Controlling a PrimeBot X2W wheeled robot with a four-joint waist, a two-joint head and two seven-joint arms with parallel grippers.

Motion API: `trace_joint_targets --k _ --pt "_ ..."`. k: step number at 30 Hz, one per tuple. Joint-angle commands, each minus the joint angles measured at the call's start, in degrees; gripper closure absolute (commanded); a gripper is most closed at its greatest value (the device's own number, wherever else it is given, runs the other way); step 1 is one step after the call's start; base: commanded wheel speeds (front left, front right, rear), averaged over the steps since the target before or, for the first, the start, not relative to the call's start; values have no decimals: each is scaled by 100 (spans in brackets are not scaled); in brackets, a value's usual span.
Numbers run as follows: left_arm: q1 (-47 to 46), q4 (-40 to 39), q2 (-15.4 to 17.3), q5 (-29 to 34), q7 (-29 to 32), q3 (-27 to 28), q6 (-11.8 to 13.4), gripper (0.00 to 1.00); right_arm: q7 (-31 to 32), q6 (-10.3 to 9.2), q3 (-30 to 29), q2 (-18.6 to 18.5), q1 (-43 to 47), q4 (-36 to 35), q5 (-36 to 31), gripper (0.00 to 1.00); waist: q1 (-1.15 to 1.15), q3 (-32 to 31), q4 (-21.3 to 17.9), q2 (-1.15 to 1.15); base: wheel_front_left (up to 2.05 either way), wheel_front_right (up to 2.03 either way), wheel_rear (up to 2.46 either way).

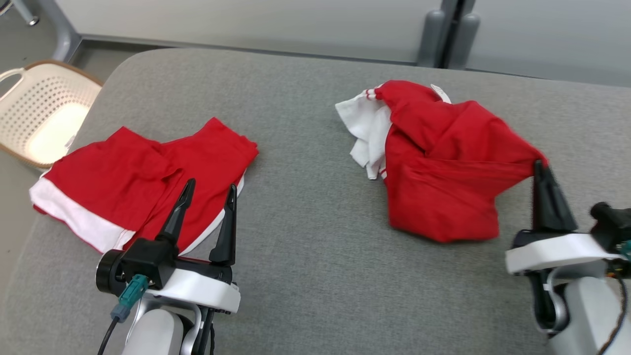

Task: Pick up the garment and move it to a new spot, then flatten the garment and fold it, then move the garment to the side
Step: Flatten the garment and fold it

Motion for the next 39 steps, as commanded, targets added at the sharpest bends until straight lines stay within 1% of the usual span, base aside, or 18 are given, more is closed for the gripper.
trace_joint_targets --k 1,6,7,11,15,17,18,19,20,22,24,26,28,32,39 --pt "87 -15 15 -11 -1 21 28 0 -33 0 -75 -122 103 -96 -97 100 0 -145 -184 0 0 0 0" --pt "53 -36 14 -46 -1 -30 33 0 273 -1 -361 -781 174 -444 -578 100 0 -199 -436 0 0 0 0" --pt "53 -36 14 -46 -1 -30 33 0 273 -1 -361 -781 174 -444 -578 100 0 -199 -436 0 0 0 0" --pt "-19 -47 16 -94 -1 -87 61 0 632 -1 -716 -1242 113 -649 -687 100 0 -166 -534 0 0 0 0" --pt "-46 -33 18 -139 -1 -156 63 0 917 -1 -967 -1630 40 -589 -775 100 0 -105 -564 0 0 0 0" --pt "-64 -16 16 -148 -1 -182 65 0 1015 -1 -1153 -1786 8 -417 -824 100 0 -77 -559 0 0 0 0" --pt "-77 -4 16 -151 -1 -191 63 0 1053 -1 -1259 -1850 -24 -292 -886 89 0 -62 -556 0 0 0 0" --pt "-93 1 16 -157 -1 -197 59 0 1087 -1 -1381 -1922 -69 -149 -969 22 0 -45 -550 0 0 0 0" --pt "-112 14 17 -157 -1 -213 50 0 1145 -1 -1506 -1966 -104 37 -1085 0 0 -28 -538 0 0 0 0" --pt "-164 40 15 -174 -1 -260 24 0 1165 -1 -1772 -1975 -159 287 -1433 0 0 -8 -486 0 0 0 0" --pt "-173 62 17 -201 -1 -269 35 0 972 -1 -1965 -1757 -253 398 -1534 0 0 -13 -449 0 0 0 0" --pt "-133 61 18 -232 -1 -231 74 0 782 -1 -1907 -1566 -256 405 -1563 0 0 -18 -438 0 0 0 0" --pt "-105 7 12 -410 -1 -178 73 0 545 -3 -1730 -1394 -208 284 -1518 0 0 -24 -443 0 0 0 0" --pt "-134 -139 17 -435 -1 -92 81 0 145 -2 -1142 -1013 -32 -85 -1299 0 0 -83 -465 0 0 0 0" --pt "-39 -305 18 -366 -1 -36 8 0 -29 -2 113 -489 519 -975 -1144 0 0 -164 -529 0 0 0 0"
